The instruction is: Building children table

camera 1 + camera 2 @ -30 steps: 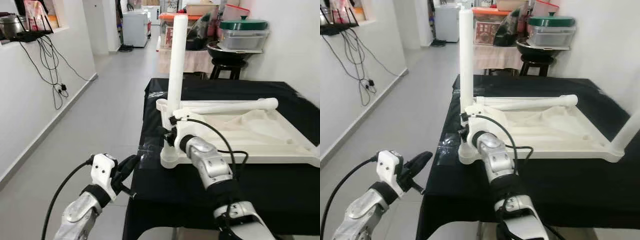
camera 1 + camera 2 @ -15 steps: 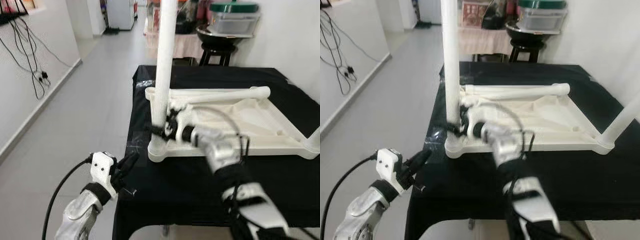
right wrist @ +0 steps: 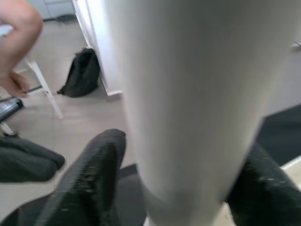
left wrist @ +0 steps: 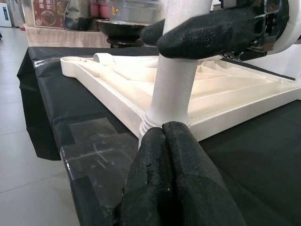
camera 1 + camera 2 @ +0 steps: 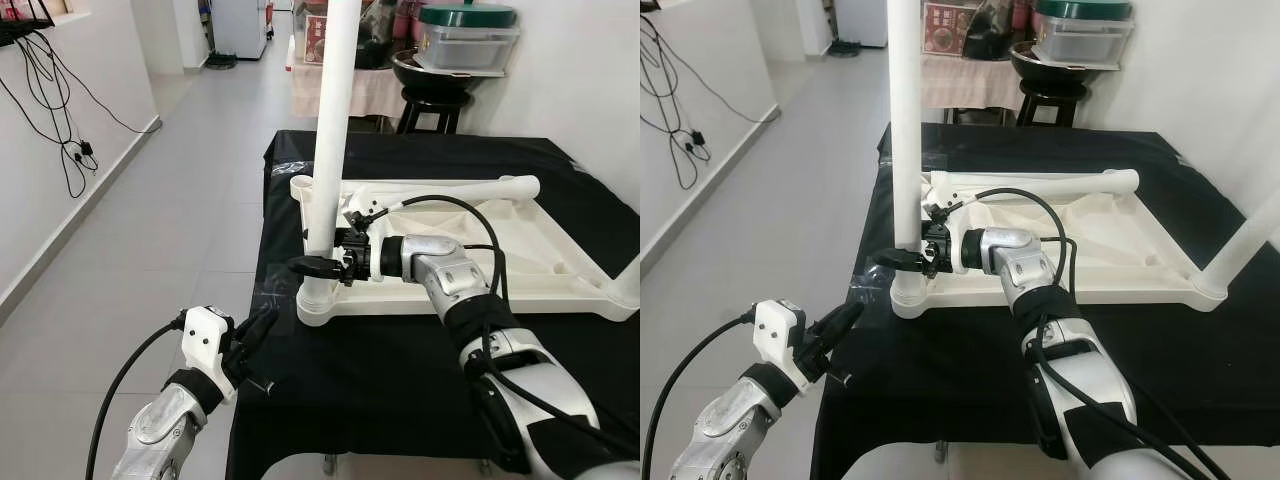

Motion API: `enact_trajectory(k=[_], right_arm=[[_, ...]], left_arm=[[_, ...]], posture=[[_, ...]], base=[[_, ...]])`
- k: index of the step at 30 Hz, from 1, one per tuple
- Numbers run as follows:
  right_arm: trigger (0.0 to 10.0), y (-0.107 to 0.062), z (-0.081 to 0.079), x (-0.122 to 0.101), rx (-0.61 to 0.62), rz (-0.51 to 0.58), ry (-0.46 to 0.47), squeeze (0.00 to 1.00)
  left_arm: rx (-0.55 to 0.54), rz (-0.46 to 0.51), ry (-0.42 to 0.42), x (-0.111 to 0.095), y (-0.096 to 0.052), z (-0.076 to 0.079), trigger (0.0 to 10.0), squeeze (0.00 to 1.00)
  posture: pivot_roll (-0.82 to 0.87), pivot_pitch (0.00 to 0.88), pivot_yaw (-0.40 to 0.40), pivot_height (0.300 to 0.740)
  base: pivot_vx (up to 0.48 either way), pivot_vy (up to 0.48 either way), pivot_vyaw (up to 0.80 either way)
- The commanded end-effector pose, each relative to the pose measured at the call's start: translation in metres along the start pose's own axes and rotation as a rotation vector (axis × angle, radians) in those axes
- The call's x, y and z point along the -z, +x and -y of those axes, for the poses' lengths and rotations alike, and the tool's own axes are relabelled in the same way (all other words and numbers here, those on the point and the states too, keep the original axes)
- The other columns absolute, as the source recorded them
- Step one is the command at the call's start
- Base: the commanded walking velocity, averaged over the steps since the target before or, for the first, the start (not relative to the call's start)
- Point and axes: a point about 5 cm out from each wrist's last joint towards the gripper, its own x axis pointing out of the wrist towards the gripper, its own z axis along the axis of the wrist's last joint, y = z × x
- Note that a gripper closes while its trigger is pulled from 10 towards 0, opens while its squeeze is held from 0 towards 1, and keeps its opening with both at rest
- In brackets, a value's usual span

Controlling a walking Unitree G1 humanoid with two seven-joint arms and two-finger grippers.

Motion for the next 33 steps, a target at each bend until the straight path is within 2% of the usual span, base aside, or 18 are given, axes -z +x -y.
enact_trajectory(k=[1, 5, 9, 10, 11, 12, 14, 17, 18, 19, 22, 24, 25, 26, 27, 28, 32, 33], right_arm=[[0.0, -0.002, 0.001, 0.007, 0.002, -0.028, 0.002, 0.0], [0.0, -0.008, 0.003, 0.012, 0.021, -0.01, 0.031, 0.0], [0.0, -0.008, 0.004, 0.025, 0.154, 0.014, 0.105, 0.0], [0.0, -0.008, 0.004, 0.025, 0.154, 0.014, 0.105, 0.0], [0.0, -0.001, -0.001, 0.036, 0.26, 0.011, 0.158, 0.0], [0.0, -0.001, -0.001, 0.036, 0.26, 0.011, 0.158, 0.0], [0.0, 0.004, -0.018, 0.066, 0.596, -0.068, 0.231, 0.0], [0.0, 0.004, -0.018, 0.066, 0.596, -0.068, 0.231, 0.0], [0.0, 0.01, -0.035, 0.074, 0.637, -0.09, 0.236, 0.0], [0.0, 0.015, -0.044, 0.072, 0.634, -0.083, 0.213, 0.0], [0.0, 0.024, -0.043, 0.067, 0.588, -0.057, 0.235, 0.0], [0.0, 0.024, -0.043, 0.067, 0.588, -0.057, 0.235, 0.0], [1.6, 0.026, -0.039, 0.066, 0.576, -0.051, 0.252, 0.0], [1.6, 0.026, -0.039, 0.066, 0.576, -0.051, 0.252, 0.0], [10.0, 0.03, -0.039, 0.064, 0.505, -0.062, 0.26, 0.0], [10.0, 0.033, -0.038, 0.059, 0.427, -0.055, 0.247, 0.0], [10.0, 0.033, -0.039, 0.054, 0.389, -0.051, 0.241, 0.0], [10.0, 0.029, -0.032, 0.046, 0.343, -0.044, 0.203, 0.75]], left_arm=[[0.003, 0.004, -0.007, 0.002, -0.001, 0.002, 10.0, 0.0], [0.004, 0.011, -0.01, 0.001, -0.001, 0.002, 10.0, 0.0], [0.003, 0.021, -0.015, 0.0, -0.002, 0.002, 10.0, 0.0], [0.003, 0.021, -0.015, 0.0, -0.002, 0.002, 10.0, 0.0], [0.002, 0.025, -0.016, -0.001, -0.003, 0.001, 10.0, 0.0], [0.002, 0.025, -0.016, -0.001, -0.003, 0.001, 10.0, 0.0], [0.002, 0.03, -0.015, -0.002, -0.004, 0.0, 10.0, 0.0], [0.002, 0.03, -0.015, -0.002, -0.004, 0.0, 10.0, 0.0], [0.002, 0.037, -0.016, -0.003, -0.004, -0.001, 10.0, 0.0], [-0.003, 0.049, -0.018, -0.004, -0.004, -0.002, 10.0, 0.0], [-0.014, 0.073, -0.022, -0.006, -0.004, -0.004, 10.0, 0.0], [-0.014, 0.073, -0.022, -0.006, -0.004, -0.004, 10.0, 0.0], [-0.017, 0.078, -0.024, -0.006, -0.004, -0.004, 10.0, 0.0], [-0.017, 0.078, -0.024, -0.006, -0.004, -0.004, 10.0, 0.0], [-0.022, 0.082, -0.026, -0.007, -0.004, -0.004, 10.0, 0.0], [-0.025, 0.085, -0.027, -0.007, -0.004, -0.004, 10.0, 0.0], [-0.027, 0.087, -0.028, -0.007, -0.004, -0.004, 10.0, 0.0], [-0.025, 0.088, -0.03, -0.006, -0.003, -0.004, 10.0, 0.0]], posture=[[0.1, 0.0, -0.084, 0.74], [0.09, 0.0, -0.082, 0.74], [0.08, 0.0, -0.084, 0.74], [0.08, 0.0, -0.084, 0.74], [0.08, 0.0, -0.086, 0.74], [0.08, 0.0, -0.086, 0.74], [0.08, 0.0, -0.084, 0.74], [0.08, 0.0, -0.084, 0.74], [0.07, 0.0, -0.079, 0.74], [0.06, 0.0, -0.075, 0.74], [0.06, 0.0, -0.076, 0.74], [0.06, 0.0, -0.076, 0.74], [0.07, 0.0, -0.077, 0.74], [0.07, 0.0, -0.077, 0.74], [0.06, 0.0, -0.075, 0.74], [0.07, 0.0, -0.076, 0.74], [0.07, 0.0, -0.076, 0.74], [0.07, 0.0, -0.076, 0.74]], base=[[0.0, 0.0, 0.0], [0.0, 0.0, 0.0], [0.0, 0.0, 0.0], [0.0, 0.0, 0.0], [0.0, 0.0, 0.0], [0.0, 0.0, 0.0], [0.0, 0.0, 0.0], [0.0, 0.0, 0.0], [0.0, 0.0, 0.0], [0.0, 0.0, 0.0], [0.0, 0.0, 0.0], [0.0, 0.0, 0.0], [0.0, 0.0, 0.0], [0.0, 0.0, 0.0], [0.0, 0.0, 0.0], [0.0, 0.0, 0.0], [0.0, 0.0, 0.0], [0.0, 0.0, 0.0]])
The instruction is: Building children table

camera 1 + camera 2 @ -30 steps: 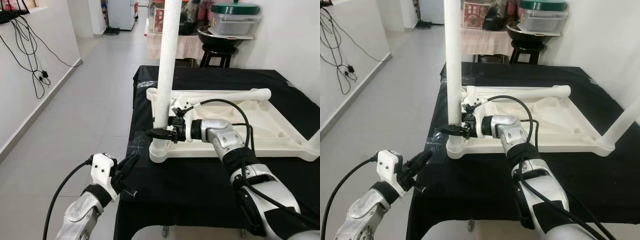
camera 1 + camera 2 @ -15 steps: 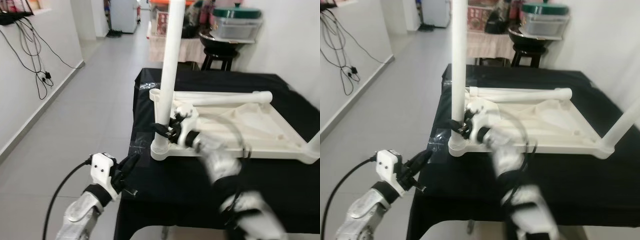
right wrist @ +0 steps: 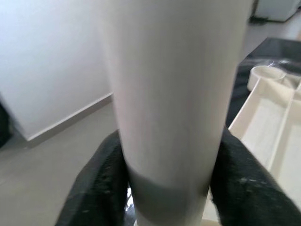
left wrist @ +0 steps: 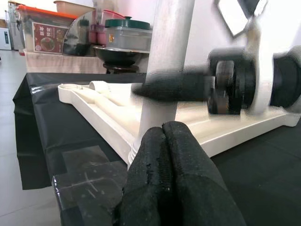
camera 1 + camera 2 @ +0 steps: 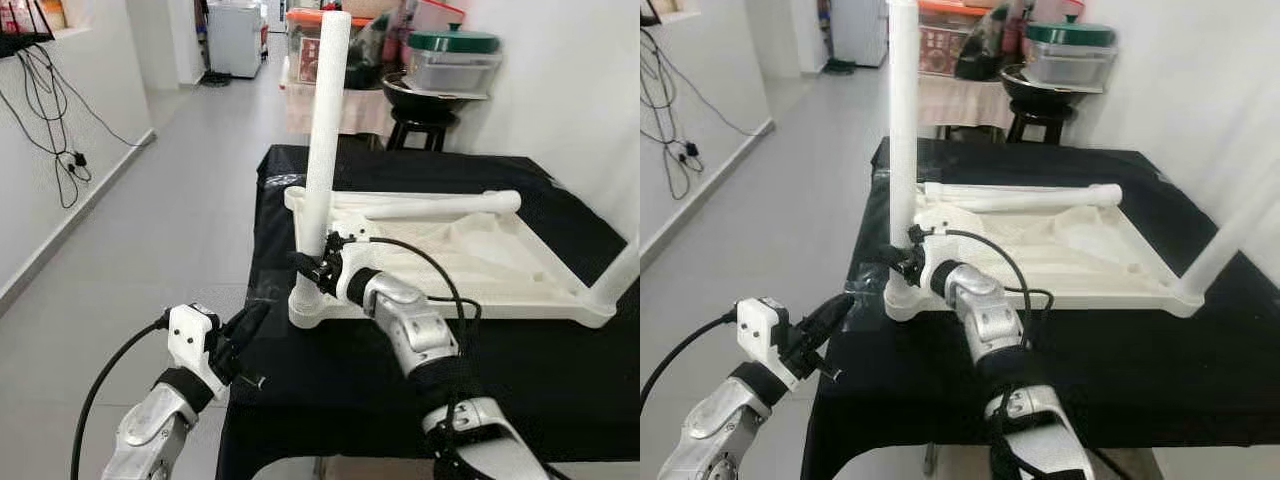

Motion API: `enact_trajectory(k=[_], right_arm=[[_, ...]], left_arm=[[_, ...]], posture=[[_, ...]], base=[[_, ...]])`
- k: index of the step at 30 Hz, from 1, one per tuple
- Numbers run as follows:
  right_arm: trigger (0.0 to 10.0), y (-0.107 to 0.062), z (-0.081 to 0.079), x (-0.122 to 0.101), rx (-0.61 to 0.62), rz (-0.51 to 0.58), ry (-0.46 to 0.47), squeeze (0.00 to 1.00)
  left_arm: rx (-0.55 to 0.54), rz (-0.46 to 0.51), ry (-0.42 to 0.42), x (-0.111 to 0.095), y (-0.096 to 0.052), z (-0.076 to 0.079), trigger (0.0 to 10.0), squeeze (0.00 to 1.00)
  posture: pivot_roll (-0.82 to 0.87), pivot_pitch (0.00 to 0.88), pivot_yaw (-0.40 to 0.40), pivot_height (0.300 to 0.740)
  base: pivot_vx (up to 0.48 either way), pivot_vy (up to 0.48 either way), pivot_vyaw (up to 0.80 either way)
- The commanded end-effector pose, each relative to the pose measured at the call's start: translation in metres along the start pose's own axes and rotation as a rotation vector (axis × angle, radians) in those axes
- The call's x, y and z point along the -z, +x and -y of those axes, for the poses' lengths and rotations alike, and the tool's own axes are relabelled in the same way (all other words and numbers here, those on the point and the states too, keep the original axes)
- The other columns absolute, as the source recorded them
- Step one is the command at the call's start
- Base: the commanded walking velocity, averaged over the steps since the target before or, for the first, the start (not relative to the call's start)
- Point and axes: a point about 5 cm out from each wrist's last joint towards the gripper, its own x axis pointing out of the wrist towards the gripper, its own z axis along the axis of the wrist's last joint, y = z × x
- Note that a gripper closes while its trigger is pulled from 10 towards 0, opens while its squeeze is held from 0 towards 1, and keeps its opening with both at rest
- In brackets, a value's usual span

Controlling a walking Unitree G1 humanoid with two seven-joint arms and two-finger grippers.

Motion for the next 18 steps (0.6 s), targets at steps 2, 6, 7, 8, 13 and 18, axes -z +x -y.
enact_trajectory(k=[2, 6, 7, 8, 13, 18], right_arm=[[10.0, -0.006, 0.018, -0.013, -0.126, -0.006, -0.067, 1.0], [10.0, -0.016, 0.027, -0.034, -0.224, 0.041, -0.104, 1.0], [10.0, -0.016, 0.027, -0.034, -0.224, 0.041, -0.104, 1.0], [10.0, -0.019, 0.029, -0.039, -0.249, 0.049, -0.134, 0.0], [10.0, -0.024, 0.031, -0.046, -0.425, 0.046, -0.187, 0.0], [10.0, -0.024, 0.031, -0.043, -0.489, 0.018, -0.175, 0.0]], left_arm=[[-0.006, 0.003, -0.014, 0.002, 0.0, 0.001, 10.0, 0.0], [-0.005, 0.005, -0.017, 0.003, 0.001, 0.002, 10.0, 0.0], [-0.005, 0.005, -0.017, 0.003, 0.001, 0.002, 10.0, 0.0], [-0.006, 0.006, -0.016, 0.003, 0.001, 0.002, 10.0, 0.0], [-0.006, 0.008, -0.016, 0.004, 0.001, 0.002, 10.0, 0.0], [-0.003, 0.007, -0.016, 0.004, 0.001, 0.003, 10.0, 0.0]], posture=[[0.07, 0.0, -0.081, 0.74], [0.08, 0.0, -0.09, 0.74], [0.08, 0.0, -0.09, 0.74], [0.08, 0.0, -0.091, 0.74], [0.1, 0.0, -0.096, 0.74], [0.1, 0.0, -0.098, 0.74]], base=[[0.0, 0.0, 0.0], [0.0, 0.0, 0.0], [0.0, 0.0, 0.0], [0.0, 0.0, 0.0], [0.0, 0.0, 0.0], [0.0, 0.0, 0.0]])
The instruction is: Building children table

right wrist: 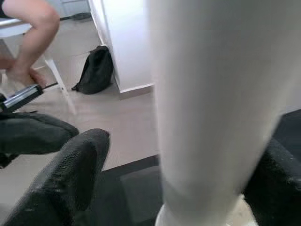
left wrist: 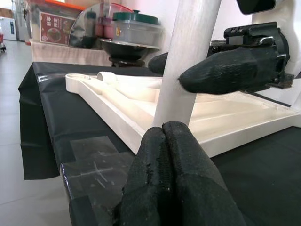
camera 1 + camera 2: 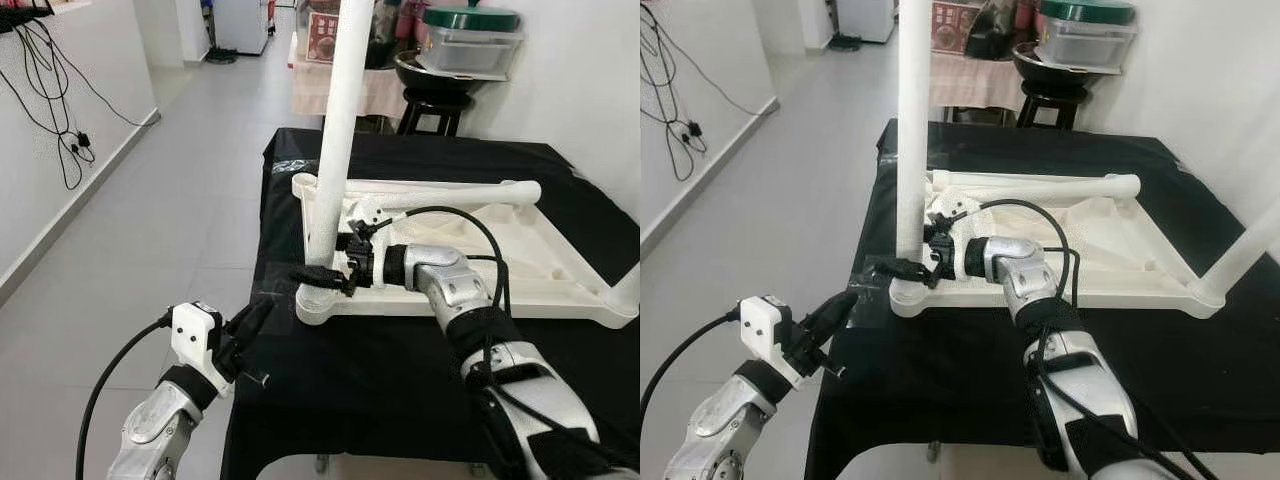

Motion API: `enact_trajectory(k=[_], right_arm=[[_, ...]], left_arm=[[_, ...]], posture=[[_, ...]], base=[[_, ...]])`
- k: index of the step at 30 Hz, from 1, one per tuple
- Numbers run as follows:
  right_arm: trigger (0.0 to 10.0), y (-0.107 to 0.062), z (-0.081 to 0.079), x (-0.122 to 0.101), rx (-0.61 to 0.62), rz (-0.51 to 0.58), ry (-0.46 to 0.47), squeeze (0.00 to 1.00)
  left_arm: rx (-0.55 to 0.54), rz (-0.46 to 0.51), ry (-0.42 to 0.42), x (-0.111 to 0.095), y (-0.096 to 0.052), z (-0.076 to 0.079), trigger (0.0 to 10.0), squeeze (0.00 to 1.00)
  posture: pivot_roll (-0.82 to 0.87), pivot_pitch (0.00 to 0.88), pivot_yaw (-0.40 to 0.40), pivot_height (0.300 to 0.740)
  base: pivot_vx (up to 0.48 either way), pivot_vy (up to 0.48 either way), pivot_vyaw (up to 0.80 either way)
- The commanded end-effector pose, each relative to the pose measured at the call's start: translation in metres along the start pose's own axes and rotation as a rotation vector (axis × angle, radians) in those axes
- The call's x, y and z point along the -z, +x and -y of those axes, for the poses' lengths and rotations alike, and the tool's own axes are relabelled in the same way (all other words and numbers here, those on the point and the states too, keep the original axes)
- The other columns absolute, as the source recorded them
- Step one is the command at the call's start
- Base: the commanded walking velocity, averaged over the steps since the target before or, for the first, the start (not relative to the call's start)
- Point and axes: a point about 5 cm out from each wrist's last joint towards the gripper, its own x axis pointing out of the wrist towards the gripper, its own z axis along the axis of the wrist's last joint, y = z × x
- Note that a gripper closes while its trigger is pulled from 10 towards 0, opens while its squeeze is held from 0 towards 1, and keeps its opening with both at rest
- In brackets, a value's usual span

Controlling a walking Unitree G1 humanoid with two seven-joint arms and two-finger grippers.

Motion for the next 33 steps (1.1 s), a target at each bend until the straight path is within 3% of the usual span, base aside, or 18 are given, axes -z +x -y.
enact_trajectory(k=[1, 2, 14, 17, 20, 21, 22, 23, 24, 26, 27, 28, 31, 33], right_arm=[[4.5, 0.001, -0.001, 0.001, -0.039, 0.002, -0.003, 0.0], [0.0, 0.001, 0.001, 0.002, -0.027, 0.002, 0.005, 0.0], [0.0, -0.012, 0.007, 0.013, 0.037, 0.018, 0.042, 0.0], [0.0, -0.025, 0.012, 0.023, 0.149, 0.04, 0.062, 0.0], [0.0, -0.025, 0.013, 0.029, 0.234, 0.037, 0.084, 0.0], [0.0, -0.02, 0.013, 0.038, 0.37, 0.052, 0.132, 0.0], [0.0, -0.02, 0.013, 0.038, 0.37, 0.052, 0.132, 0.0], [0.0, -0.012, 0.004, 0.056, 0.587, 0.06, 0.204, 0.0], [0.0, 0.0, -0.021, 0.075, 0.686, 0.005, 0.197, 0.0], [0.0, 0.0, -0.021, 0.075, 0.686, 0.005, 0.197, 0.0], [0.0, 0.005, -0.038, 0.074, 0.74, -0.016, 0.065, 0.0], [0.0, 0.009, -0.044, 0.071, 0.742, -0.012, 0.033, 0.0], [0.0, 0.008, -0.029, 0.075, 0.736, -0.033, 0.091, 0.0], [0.0, 0.013, -0.031, 0.072, 0.7, -0.03, 0.071, 0.0]], left_arm=[[-0.004, -0.007, -0.006, 0.003, -0.001, 0.001, 10.0, 0.0], [-0.004, -0.007, -0.007, 0.003, -0.001, 0.002, 10.0, 0.0], [-0.004, -0.011, -0.007, 0.004, -0.002, 0.003, 10.0, 0.0], [-0.003, -0.009, -0.01, 0.003, -0.003, 0.003, 10.0, 0.0], [-0.003, -0.009, -0.01, 0.003, -0.004, 0.002, 10.0, 0.0], [-0.003, -0.009, -0.01, 0.002, -0.004, 0.002, 10.0, 0.0], [-0.003, -0.009, -0.01, 0.002, -0.004, 0.002, 10.0, 0.0], [-0.003, -0.009, -0.011, 0.001, -0.006, 0.0, 10.0, 0.0], [-0.002, -0.011, -0.011, 0.0, -0.006, -0.002, 10.0, 0.0], [-0.002, -0.011, -0.011, 0.0, -0.006, -0.002, 10.0, 0.0], [0.0, -0.012, -0.012, 0.0, -0.006, -0.003, 10.0, 0.0], [0.002, -0.015, -0.012, 0.0, -0.006, -0.004, 10.0, 0.0], [0.009, -0.019, -0.016, 0.001, -0.003, -0.005, 10.0, 0.0], [0.007, -0.019, -0.015, 0.001, -0.003, -0.006, 10.0, 0.0]], posture=[[0.1, 0.0, -0.098, 0.74], [0.1, 0.0, -0.099, 0.74], [0.09, 0.0, -0.089, 0.74], [0.07, 0.0, -0.086, 0.74], [0.06, 0.0, -0.087, 0.74], [0.05, 0.0, -0.085, 0.74], [0.05, 0.0, -0.085, 0.74], [0.03, 0.0, -0.067, 0.74], [0.03, 0.0, -0.061, 0.74], [0.03, 0.0, -0.061, 0.74], [0.03, 0.0, -0.061, 0.74], [0.0, 0.0, -0.039, 0.74], [0.02, 0.0, -0.058, 0.74], [0.02, 0.0, -0.059, 0.74]], base=[[0.0, 0.0, 0.0], [0.0, 0.0, 0.0], [0.0, 0.0, 0.0], [0.0, 0.0, 0.0], [0.0, 0.0, 0.0], [0.0, 0.0, 0.0], [0.0, 0.0, 0.0], [0.0, 0.0, 0.0], [0.0, 0.0, 0.0], [0.0, 0.0, 0.0], [0.0, 0.0, 0.0], [0.0, 0.0, 0.0], [0.0, 0.0, 0.0], [0.0, 0.0, 0.0]])
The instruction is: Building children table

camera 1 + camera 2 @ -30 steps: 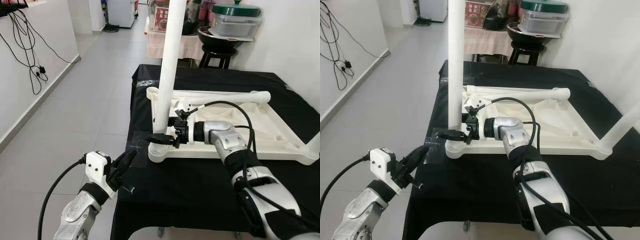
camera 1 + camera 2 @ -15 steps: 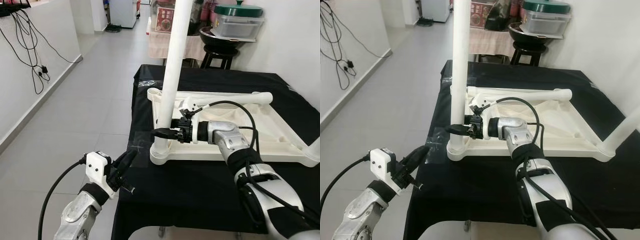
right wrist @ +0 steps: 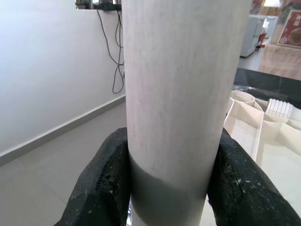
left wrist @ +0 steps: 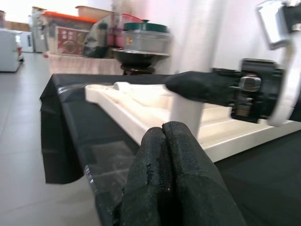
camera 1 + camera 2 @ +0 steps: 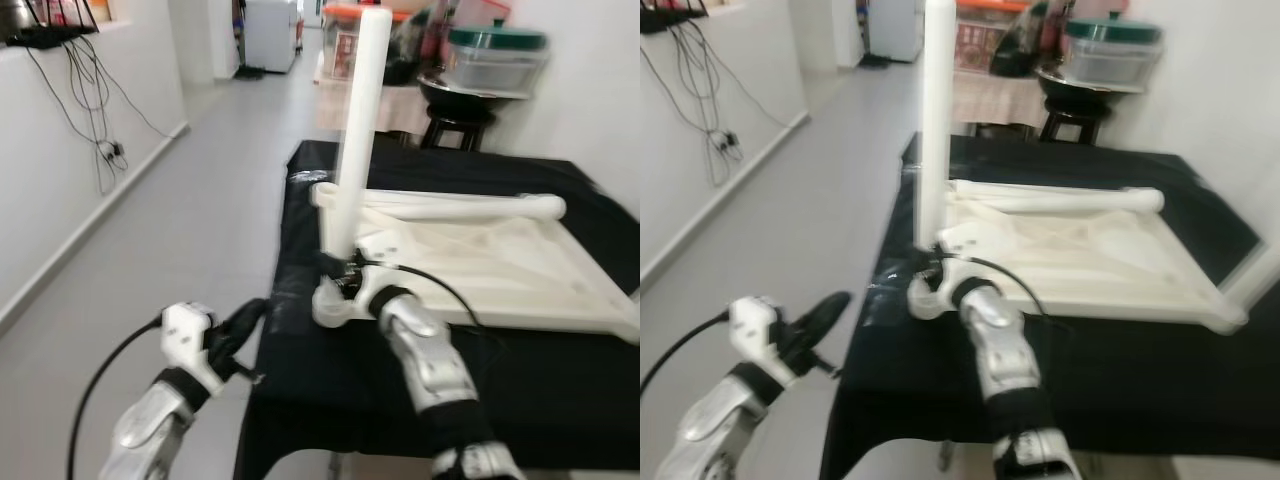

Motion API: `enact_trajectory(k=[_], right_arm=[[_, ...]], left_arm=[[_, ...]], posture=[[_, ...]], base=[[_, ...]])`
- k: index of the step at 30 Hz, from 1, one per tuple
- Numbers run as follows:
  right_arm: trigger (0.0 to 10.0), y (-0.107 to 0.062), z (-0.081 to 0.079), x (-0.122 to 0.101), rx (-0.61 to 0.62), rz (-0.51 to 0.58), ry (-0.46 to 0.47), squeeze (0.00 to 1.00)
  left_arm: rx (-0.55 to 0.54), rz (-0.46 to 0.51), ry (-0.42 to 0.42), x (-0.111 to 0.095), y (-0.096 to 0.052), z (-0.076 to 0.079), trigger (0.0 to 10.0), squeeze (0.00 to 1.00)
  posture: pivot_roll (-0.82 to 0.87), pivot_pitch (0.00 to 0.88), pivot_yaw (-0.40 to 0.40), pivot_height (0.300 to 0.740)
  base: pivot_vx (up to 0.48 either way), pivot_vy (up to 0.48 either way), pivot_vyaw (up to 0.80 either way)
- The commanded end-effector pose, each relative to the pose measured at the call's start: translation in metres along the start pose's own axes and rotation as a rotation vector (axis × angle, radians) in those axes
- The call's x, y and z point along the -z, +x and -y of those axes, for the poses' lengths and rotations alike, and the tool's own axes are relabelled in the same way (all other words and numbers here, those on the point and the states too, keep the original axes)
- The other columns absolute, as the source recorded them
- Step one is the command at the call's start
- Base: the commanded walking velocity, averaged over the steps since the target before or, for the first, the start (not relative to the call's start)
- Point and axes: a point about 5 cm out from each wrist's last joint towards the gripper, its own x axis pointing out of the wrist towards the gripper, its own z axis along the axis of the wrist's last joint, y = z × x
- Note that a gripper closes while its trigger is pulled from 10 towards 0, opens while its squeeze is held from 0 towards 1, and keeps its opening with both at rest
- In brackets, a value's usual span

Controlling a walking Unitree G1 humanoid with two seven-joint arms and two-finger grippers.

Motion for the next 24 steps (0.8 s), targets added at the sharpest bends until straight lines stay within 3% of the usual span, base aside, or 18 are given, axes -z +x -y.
enact_trajectory(k=[1, 2, 3, 4, 5, 7, 9, 11, 12, 13, 14, 15, 17, 24], right_arm=[[0.0, -0.007, 0.003, 0.029, -0.011, -0.135, -0.02, 0.0], [0.0, -0.007, 0.003, 0.029, -0.011, -0.135, -0.02, 0.0], [8.2, -0.007, 0.0, 0.028, -0.038, -0.134, -0.011, 0.0], [8.2, -0.007, 0.0, 0.028, -0.038, -0.134, -0.011, 0.0], [10.0, -0.007, -0.002, 0.027, -0.093, -0.131, 0.029, 1.0], [10.0, -0.007, -0.002, 0.027, -0.093, -0.131, 0.029, 1.0], [10.0, -0.004, -0.005, 0.016, -0.253, -0.096, 0.065, 1.0], [10.0, -0.004, -0.004, 0.006, -0.317, -0.072, 0.07, 1.0], [10.0, -0.005, -0.002, -0.001, -0.369, -0.062, 0.06, 0.84], [10.0, -0.005, -0.002, -0.001, -0.369, -0.062, 0.06, 0.84], [10.0, -0.004, 0.003, -0.009, -0.424, -0.054, 0.021, 0.0], [10.0, -0.004, 0.003, -0.009, -0.424, -0.054, 0.021, 0.0], [10.0, -0.005, 0.012, -0.02, -0.539, -0.039, -0.049, 0.0], [10.0, 0.003, 0.03, -0.042, -0.665, -0.046, -0.033, 0.0]], left_arm=[[-0.005, -0.021, -0.019, 0.005, -0.002, -0.001, 10.0, 0.0], [-0.005, -0.021, -0.019, 0.005, -0.002, -0.001, 10.0, 0.0], [-0.012, -0.019, -0.018, 0.005, -0.003, -0.001, 10.0, 0.0], [-0.012, -0.019, -0.018, 0.005, -0.003, -0.001, 10.0, 0.0], [-0.015, -0.018, -0.017, 0.005, -0.002, -0.001, 10.0, 0.0], [-0.015, -0.018, -0.017, 0.005, -0.002, -0.001, 10.0, 0.0], [-0.013, -0.019, -0.016, 0.005, -0.001, 0.0, 10.0, 0.0], [-0.01, -0.02, -0.017, 0.005, 0.0, 0.0, 10.0, 0.0], [-0.008, -0.021, -0.018, 0.006, 0.0, 0.001, 10.0, 0.0], [-0.008, -0.021, -0.018, 0.006, 0.0, 0.001, 10.0, 0.0], [-0.007, -0.022, -0.019, 0.006, 0.0, 0.001, 10.0, 0.0], [-0.007, -0.022, -0.019, 0.006, 0.0, 0.001, 10.0, 0.0], [-0.007, -0.022, -0.02, 0.006, 0.001, 0.001, 10.0, 0.0], [-0.01, -0.024, -0.02, 0.007, 0.001, 0.001, 10.0, 0.0]], posture=[[0.02, 0.0, -0.059, 0.74], [0.02, 0.0, -0.059, 0.74], [0.02, 0.0, -0.06, 0.74], [0.02, 0.0, -0.06, 0.74], [0.02, 0.0, -0.062, 0.74], [0.02, 0.0, -0.062, 0.74], [0.03, 0.0, -0.062, 0.74], [0.03, 0.0, -0.064, 0.74], [0.03, 0.0, -0.064, 0.74], [0.03, 0.0, -0.064, 0.74], [0.04, 0.0, -0.066, 0.74], [0.04, 0.0, -0.066, 0.74], [0.04, 0.0, -0.068, 0.74], [0.05, 0.0, -0.073, 0.74]], base=[[0.0, 0.0, 0.0], [0.0, 0.0, 0.0], [0.0, 0.0, 0.0], [0.0, 0.0, 0.0], [0.0, 0.0, 0.0], [0.0, 0.0, 0.0], [0.0, 0.0, 0.0], [0.0, 0.0, 0.0], [0.0, 0.0, 0.0], [0.0, 0.0, 0.0], [0.0, 0.0, 0.0], [0.0, 0.0, 0.0], [0.0, 0.0, 0.0], [0.0, 0.0, 0.0]])
